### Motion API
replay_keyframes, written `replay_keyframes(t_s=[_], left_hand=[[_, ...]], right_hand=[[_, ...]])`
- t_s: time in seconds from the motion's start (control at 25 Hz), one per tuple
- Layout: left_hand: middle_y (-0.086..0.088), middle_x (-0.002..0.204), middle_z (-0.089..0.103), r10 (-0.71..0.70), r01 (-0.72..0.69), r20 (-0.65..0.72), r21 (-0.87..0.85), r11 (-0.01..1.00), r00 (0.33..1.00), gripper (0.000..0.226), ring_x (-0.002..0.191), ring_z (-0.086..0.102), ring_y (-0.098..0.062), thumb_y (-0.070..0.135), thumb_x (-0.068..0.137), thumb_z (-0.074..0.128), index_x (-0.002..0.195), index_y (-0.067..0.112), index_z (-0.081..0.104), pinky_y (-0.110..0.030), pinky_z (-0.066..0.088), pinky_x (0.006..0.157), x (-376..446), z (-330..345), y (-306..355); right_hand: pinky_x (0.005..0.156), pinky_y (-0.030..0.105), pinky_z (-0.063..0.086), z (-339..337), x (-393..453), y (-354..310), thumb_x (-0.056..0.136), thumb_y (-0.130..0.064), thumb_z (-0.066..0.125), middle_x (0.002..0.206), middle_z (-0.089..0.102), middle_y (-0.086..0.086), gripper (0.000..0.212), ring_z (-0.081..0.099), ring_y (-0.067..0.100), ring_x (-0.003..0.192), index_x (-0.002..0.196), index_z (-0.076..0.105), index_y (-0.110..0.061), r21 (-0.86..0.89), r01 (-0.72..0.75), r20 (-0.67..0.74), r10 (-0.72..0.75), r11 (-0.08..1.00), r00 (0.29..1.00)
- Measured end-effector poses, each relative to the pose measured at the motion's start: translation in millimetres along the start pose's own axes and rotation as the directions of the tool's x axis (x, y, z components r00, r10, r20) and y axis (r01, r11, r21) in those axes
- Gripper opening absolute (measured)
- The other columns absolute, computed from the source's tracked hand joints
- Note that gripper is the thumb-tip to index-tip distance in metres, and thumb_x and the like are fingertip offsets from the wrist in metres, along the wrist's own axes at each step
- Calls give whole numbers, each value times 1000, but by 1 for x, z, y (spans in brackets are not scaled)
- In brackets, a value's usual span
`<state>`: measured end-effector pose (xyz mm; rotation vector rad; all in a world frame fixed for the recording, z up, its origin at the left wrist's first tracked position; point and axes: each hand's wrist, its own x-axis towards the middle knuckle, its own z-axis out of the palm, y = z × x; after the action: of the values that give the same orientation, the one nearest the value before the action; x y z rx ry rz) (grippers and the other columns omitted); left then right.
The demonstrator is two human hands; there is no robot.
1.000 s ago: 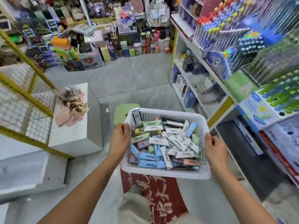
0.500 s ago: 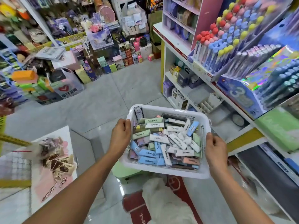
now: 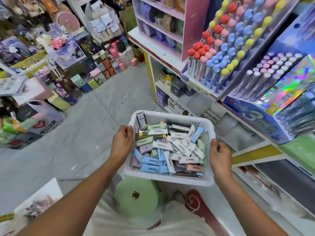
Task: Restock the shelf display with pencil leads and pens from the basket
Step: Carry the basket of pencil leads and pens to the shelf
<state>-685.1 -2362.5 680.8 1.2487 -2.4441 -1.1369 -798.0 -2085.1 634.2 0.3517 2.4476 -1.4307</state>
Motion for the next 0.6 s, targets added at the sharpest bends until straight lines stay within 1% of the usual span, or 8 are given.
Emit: replay_keyframes(t_s=[0.08, 0.16, 0.2, 0.28, 0.32, 0.4, 0.48, 0.6], left_hand=[[2, 76, 56, 30, -31, 51, 9, 999, 998, 34, 68, 52, -10, 35, 104, 38, 86, 9, 51, -28, 36, 54, 28, 14, 2], [-3, 76, 56, 75, -78, 124, 15, 997, 989, 35, 69, 51, -16, 34, 104, 38, 86, 6, 51, -31, 35, 56, 62, 34, 5], [-6, 77, 57, 100, -104, 160, 15, 994, 982, 35, 70, 52, -20, 32, 104, 39, 87, 4, 51, -33, 36, 59, 79, 45, 6], [-12, 81, 59, 139, -147, 241, 17, 989, 960, 34, 75, 53, -27, 29, 104, 40, 87, 1, 51, -35, 37, 65, 117, 72, 5], [-15, 83, 59, 164, -176, 286, 18, 984, 944, 34, 77, 54, -29, 28, 104, 40, 88, 0, 51, -36, 38, 67, 137, 86, 4], [-18, 86, 60, 204, -229, 376, 24, 973, 904, 32, 81, 56, -31, 26, 104, 39, 89, -1, 51, -39, 41, 70, 171, 112, 2], [-21, 88, 60, 254, -297, 456, 25, 954, 853, 32, 82, 56, -33, 25, 105, 38, 91, -1, 50, -42, 43, 72, 207, 141, -2], [-17, 80, 55, 281, -359, 543, 40, 933, 792, 30, 76, 52, -32, 24, 105, 39, 87, 1, 47, -39, 36, 64, 234, 185, -14]], right_hand=[[65, 44, 52, 10, 8, 3, 103, -44, 41, 80, 64, 11, 42, 64, 30, 76, 83, 57, -11, 6, -47, -32, 47, 999, 998], [65, 49, 56, 23, 21, 11, 104, -45, 40, 83, 66, 13, 40, 66, 30, 75, 87, 58, -13, 36, -115, -77, 118, 993, 990], [65, 49, 57, 31, 27, 15, 104, -44, 40, 84, 66, 13, 39, 67, 29, 75, 89, 59, -13, 43, -146, -106, 150, 988, 983], [60, 41, 54, 48, 42, 25, 104, -44, 39, 86, 67, 12, 41, 66, 25, 75, 94, 61, -11, 56, -205, -182, 212, 977, 960], [59, 39, 53, 60, 48, 31, 105, -43, 39, 85, 66, 11, 41, 65, 24, 74, 95, 62, -10, 76, -237, -232, 248, 968, 940], [59, 38, 52, 81, 54, 42, 104, -43, 39, 80, 64, 8, 42, 64, 25, 74, 89, 60, -10, 114, -291, -324, 313, 950, 893], [58, 36, 43, 110, 60, 54, 104, -42, 39, 75, 60, 6, 43, 59, 26, 72, 81, 57, -9, 148, -335, -433, 365, 931, 824], [54, 33, 36, 141, 61, 80, 104, -40, 39, 70, 55, 4, 43, 52, 21, 65, 74, 50, -11, 225, -400, -507, 458, 888, 731]])
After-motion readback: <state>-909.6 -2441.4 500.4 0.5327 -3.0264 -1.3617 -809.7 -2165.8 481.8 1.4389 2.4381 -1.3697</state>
